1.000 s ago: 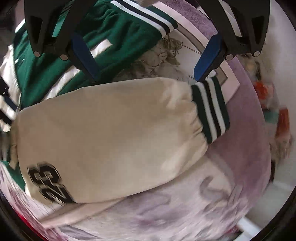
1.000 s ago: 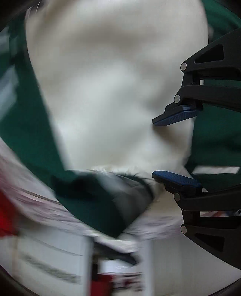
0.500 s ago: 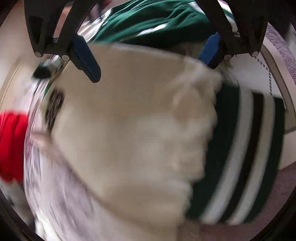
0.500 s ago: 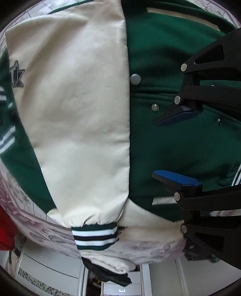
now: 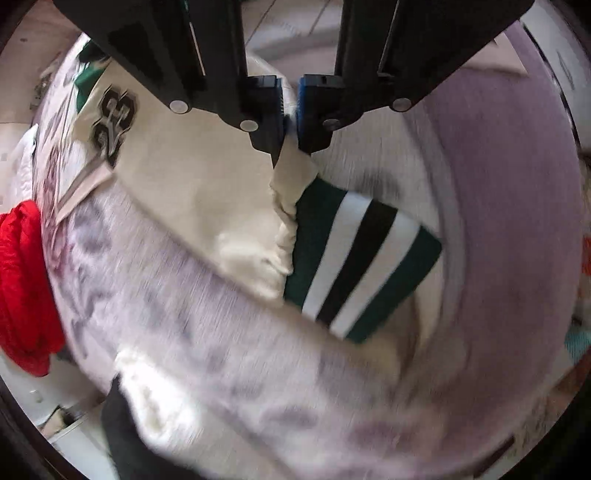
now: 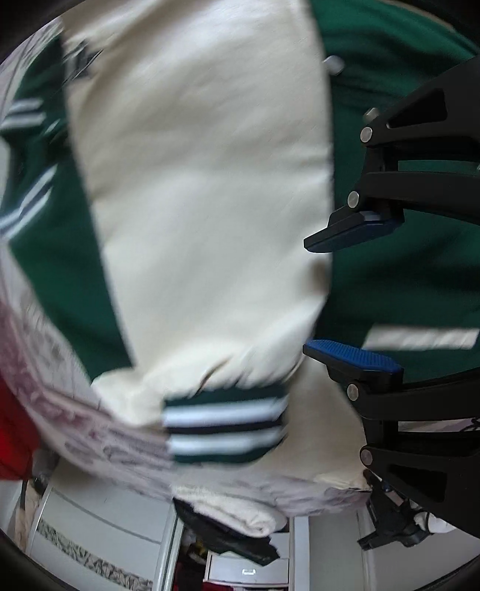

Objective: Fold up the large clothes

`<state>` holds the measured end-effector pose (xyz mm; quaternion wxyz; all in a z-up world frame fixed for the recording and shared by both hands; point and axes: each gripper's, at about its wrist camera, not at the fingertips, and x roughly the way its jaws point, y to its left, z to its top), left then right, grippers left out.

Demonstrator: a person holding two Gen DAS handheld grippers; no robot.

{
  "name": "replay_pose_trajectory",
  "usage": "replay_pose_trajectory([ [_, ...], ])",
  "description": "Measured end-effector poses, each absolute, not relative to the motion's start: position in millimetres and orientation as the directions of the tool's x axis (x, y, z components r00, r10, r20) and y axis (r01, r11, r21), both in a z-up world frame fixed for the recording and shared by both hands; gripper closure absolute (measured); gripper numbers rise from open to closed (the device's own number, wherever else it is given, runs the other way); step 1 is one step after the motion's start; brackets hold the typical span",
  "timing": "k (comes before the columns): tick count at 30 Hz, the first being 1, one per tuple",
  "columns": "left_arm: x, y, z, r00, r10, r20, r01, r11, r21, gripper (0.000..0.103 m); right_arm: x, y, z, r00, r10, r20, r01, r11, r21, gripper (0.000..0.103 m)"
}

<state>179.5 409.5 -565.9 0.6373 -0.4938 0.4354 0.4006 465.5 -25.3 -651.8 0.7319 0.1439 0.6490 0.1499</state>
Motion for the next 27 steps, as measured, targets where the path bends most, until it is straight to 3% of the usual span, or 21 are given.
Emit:
replay_pose_trajectory([
  [5, 185, 424, -511, 0.35, 0.217, -0.911, -0.92, 0.266, -0.289, 0.101, 487, 14, -657, 0.171, 0.449, -0.877, -0.019, 0.891, 0.453, 0.051],
  [10, 211, 417, -468, 0.353, 0.345, -0.87, -0.893, 0.401, -0.203, 0.101, 501, 42, -686, 0.065, 0.408, -0.911, -0.029, 0.913, 0.407, 0.05],
  [12, 231, 406, -453, 0.363, 0.385, -0.848, -0.868, 0.471, -0.158, 0.101, 500, 42, -672, 0.054, 0.358, -0.932, -0.059, 0.933, 0.355, 0.05],
  [14, 253, 386, -435, 0.387, 0.422, -0.82, -0.819, 0.566, -0.096, 0.101, 496, 32, -656, 0.083, 0.28, -0.956, -0.072, 0.959, 0.274, 0.038],
  [17, 291, 341, -411, 0.453, 0.453, -0.768, -0.712, 0.702, -0.005, 0.101, 485, 0, -633, 0.133, 0.124, -0.983, -0.051, 0.992, 0.119, 0.033],
  [22, 342, 245, -382, 0.606, 0.361, -0.709, -0.486, 0.873, 0.028, 0.101, 473, -66, -622, 0.146, -0.016, -0.989, 0.037, 0.999, -0.01, 0.018],
  [27, 391, 113, -391, 0.655, 0.143, -0.742, -0.224, 0.975, -0.01, 0.102, 460, -148, -616, 0.162, -0.003, -0.987, 0.118, 0.993, 0.017, 0.018],
])
